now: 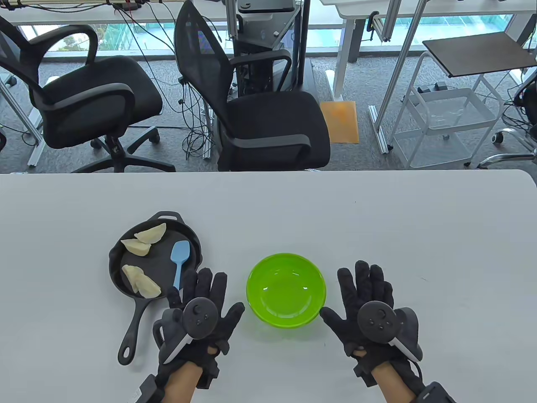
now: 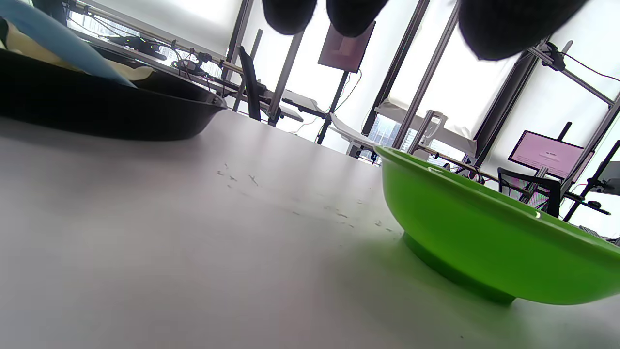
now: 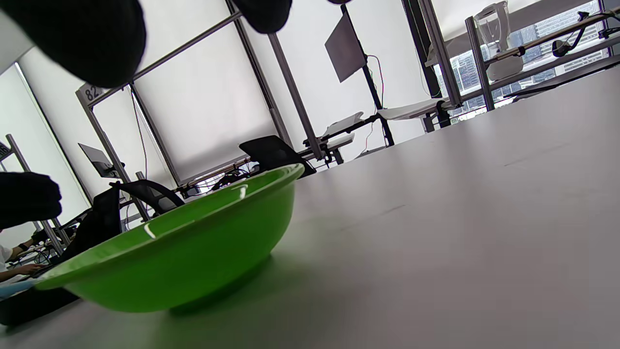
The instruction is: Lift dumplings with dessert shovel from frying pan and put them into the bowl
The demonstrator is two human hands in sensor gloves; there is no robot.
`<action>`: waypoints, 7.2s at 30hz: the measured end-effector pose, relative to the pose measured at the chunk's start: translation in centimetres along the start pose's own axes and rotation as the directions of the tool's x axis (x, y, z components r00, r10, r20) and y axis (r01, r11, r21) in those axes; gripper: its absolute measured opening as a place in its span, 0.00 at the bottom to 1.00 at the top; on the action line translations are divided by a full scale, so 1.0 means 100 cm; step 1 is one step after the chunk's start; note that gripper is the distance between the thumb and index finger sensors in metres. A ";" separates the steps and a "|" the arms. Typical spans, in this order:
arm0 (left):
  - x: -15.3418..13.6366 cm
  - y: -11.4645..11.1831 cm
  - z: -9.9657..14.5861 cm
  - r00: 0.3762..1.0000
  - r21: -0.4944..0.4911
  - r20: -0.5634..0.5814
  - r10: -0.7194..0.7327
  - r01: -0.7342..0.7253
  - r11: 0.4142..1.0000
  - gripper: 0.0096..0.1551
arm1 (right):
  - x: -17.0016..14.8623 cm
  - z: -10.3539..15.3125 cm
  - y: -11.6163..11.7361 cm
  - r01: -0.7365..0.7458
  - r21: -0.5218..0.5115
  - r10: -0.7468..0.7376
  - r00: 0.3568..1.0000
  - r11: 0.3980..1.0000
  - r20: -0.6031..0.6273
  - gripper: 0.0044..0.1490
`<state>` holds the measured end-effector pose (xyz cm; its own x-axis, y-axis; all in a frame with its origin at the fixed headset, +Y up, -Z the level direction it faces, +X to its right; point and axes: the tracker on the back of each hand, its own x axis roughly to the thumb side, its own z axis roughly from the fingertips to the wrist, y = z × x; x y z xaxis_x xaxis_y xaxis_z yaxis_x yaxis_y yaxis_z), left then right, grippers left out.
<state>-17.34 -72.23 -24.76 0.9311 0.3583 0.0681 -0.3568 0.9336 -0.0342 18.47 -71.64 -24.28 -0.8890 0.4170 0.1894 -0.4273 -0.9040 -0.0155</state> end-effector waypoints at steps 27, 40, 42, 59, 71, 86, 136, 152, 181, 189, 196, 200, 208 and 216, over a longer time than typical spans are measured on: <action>0.001 -0.003 -0.002 1.000 -0.031 0.014 0.019 -0.019 0.999 0.50 | -0.009 -0.001 0.000 0.118 0.016 -0.117 0.990 0.993 -0.082 0.61; 0.003 -0.005 -0.002 0.999 -0.045 0.015 0.038 -0.037 0.998 0.50 | -0.015 -0.023 0.010 0.203 0.124 -0.174 0.962 0.971 -0.212 0.65; 0.004 -0.004 -0.001 0.999 -0.040 0.013 0.043 -0.042 0.998 0.50 | -0.016 -0.028 0.014 0.227 0.136 -0.190 0.952 0.964 -0.238 0.65; 0.004 -0.006 -0.003 0.998 -0.067 -0.001 0.063 -0.063 0.996 0.51 | -0.027 -0.049 0.027 0.381 0.105 -0.330 0.885 0.918 -0.327 0.64; 0.006 -0.007 -0.004 0.999 -0.074 -0.003 0.053 -0.053 0.996 0.51 | -0.026 -0.053 0.042 0.367 0.122 -0.310 0.891 0.922 -0.333 0.62; 0.006 -0.011 -0.005 0.997 -0.104 -0.006 0.078 -0.078 0.991 0.50 | -0.031 -0.053 0.065 0.431 0.166 -0.338 0.851 0.887 -0.402 0.57; 0.003 -0.016 -0.008 0.995 -0.140 -0.003 0.098 -0.098 0.985 0.49 | -0.118 -0.041 0.050 0.670 -0.292 -0.672 0.420 0.683 -0.610 0.41; -0.003 -0.013 -0.010 0.994 -0.137 -0.019 0.112 -0.114 0.984 0.49 | -0.158 -0.057 0.035 0.568 -0.504 -0.722 0.260 0.651 -0.641 0.42; -0.001 -0.016 -0.010 0.994 -0.147 0.003 0.106 -0.104 0.984 0.49 | -0.157 -0.047 0.022 0.600 -0.441 -0.685 0.265 0.668 -0.678 0.53; 0.001 -0.017 -0.009 0.994 -0.139 0.016 0.105 -0.102 0.985 0.49 | -0.150 -0.035 0.012 0.629 -0.339 -0.633 0.325 0.700 -0.703 0.55; 0.004 -0.020 -0.007 0.994 -0.142 0.032 0.102 -0.096 0.985 0.49 | -0.136 -0.026 0.000 0.605 -0.275 -0.596 0.426 0.747 -0.680 0.54; 0.004 -0.021 -0.007 0.994 -0.143 0.035 0.100 -0.094 0.985 0.49 | -0.126 -0.022 -0.004 0.610 -0.247 -0.594 0.467 0.753 -0.655 0.53; 0.005 -0.022 -0.006 0.994 -0.132 0.044 0.096 -0.089 0.987 0.48 | -0.102 -0.024 -0.013 0.604 -0.184 -0.581 0.569 0.775 -0.582 0.53; 0.005 -0.022 -0.006 0.995 -0.126 0.040 0.096 -0.090 0.988 0.49 | -0.067 -0.026 -0.014 0.541 -0.145 -0.546 0.722 0.829 -0.425 0.52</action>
<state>-16.04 -74.13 -25.23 0.8887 0.4465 0.1040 -0.4271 0.8888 -0.1660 24.64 -72.93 -28.12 -0.4788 0.8347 -0.2721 -0.8587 -0.5098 -0.0527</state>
